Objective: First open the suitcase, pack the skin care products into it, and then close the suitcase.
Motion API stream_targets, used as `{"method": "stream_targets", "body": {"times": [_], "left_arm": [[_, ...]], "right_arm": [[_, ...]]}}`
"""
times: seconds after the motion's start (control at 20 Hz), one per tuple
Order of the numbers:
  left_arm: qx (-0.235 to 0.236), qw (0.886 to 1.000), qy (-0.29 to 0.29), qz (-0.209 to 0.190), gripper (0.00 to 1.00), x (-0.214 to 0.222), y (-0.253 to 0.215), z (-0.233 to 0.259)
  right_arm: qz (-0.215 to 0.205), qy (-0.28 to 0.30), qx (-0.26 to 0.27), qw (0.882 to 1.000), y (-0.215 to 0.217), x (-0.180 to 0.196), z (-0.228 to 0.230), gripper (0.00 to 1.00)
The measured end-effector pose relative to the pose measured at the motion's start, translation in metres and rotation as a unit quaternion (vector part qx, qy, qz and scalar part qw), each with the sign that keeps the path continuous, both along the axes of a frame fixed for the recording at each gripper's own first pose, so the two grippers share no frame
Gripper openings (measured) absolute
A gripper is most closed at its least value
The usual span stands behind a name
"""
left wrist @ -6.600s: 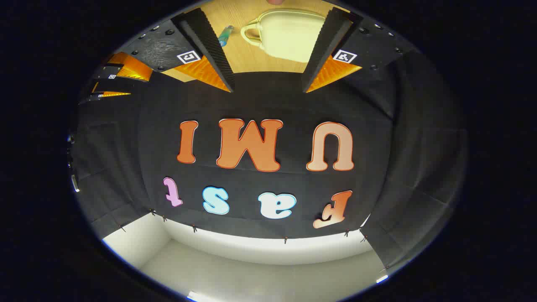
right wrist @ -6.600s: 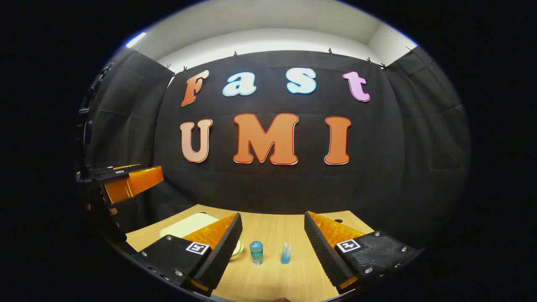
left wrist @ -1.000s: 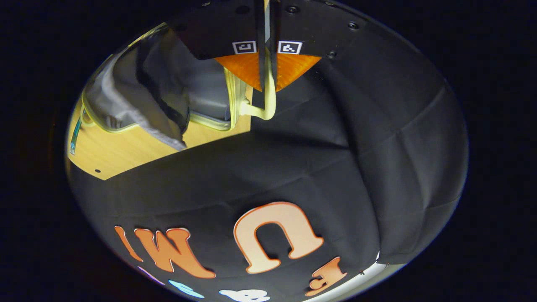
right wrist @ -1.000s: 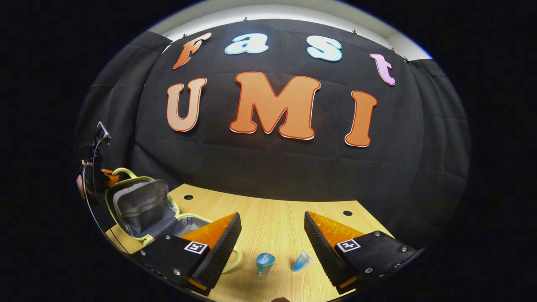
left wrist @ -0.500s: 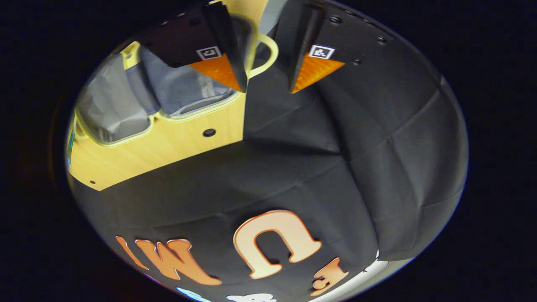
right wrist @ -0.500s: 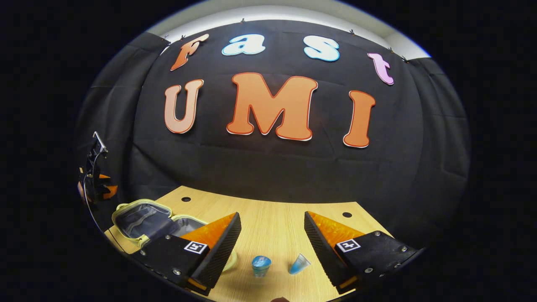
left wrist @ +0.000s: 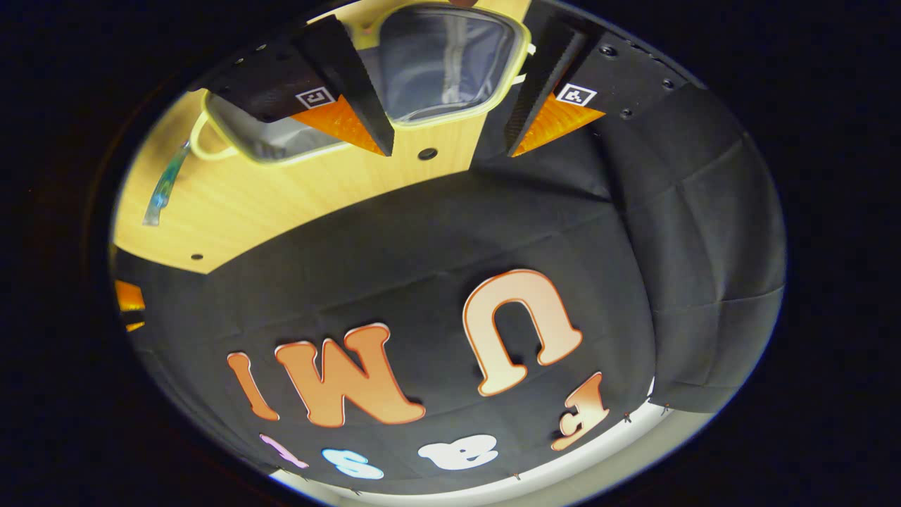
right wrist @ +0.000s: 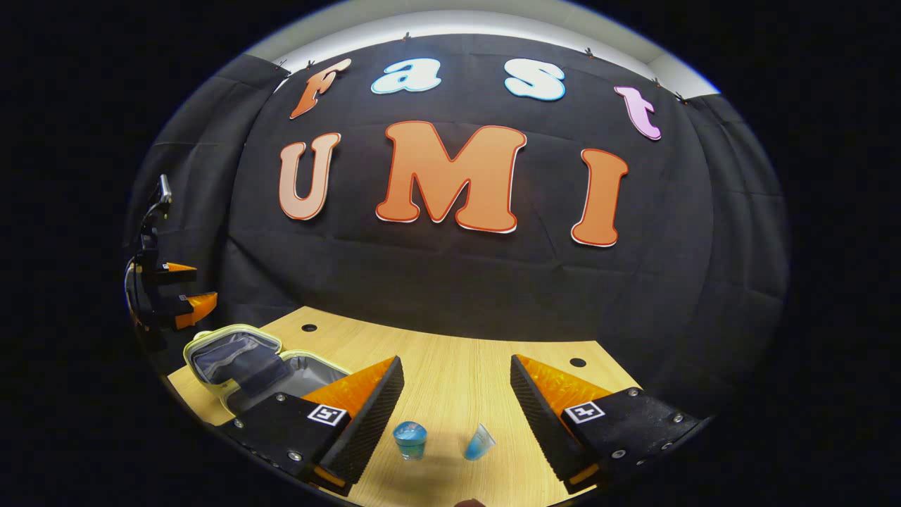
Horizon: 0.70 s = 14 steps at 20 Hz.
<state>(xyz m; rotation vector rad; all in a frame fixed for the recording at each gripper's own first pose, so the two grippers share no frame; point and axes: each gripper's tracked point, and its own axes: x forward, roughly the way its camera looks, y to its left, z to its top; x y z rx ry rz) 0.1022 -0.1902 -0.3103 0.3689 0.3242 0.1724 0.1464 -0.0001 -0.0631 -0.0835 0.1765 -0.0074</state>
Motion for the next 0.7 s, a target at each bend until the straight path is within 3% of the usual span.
{"method": "stream_targets", "body": {"times": [0.2, 0.55, 0.7], "left_arm": [[-0.032, 0.999, -0.026, -0.017, 0.98, 0.003, -0.073, 0.005], [-0.098, 0.992, -0.01, -0.082, 0.98, -0.007, -0.204, -0.028], [-0.103, 0.99, 0.008, -0.101, 0.98, -0.016, -0.252, -0.053]], "right_arm": [[0.009, 0.008, 0.005, 1.0, -0.019, -0.007, -0.012, 0.96], [0.035, 0.02, 0.002, 0.999, -0.041, -0.019, -0.043, 0.97], [0.045, 0.033, 0.001, 0.998, -0.05, -0.025, -0.064, 0.97]]}}
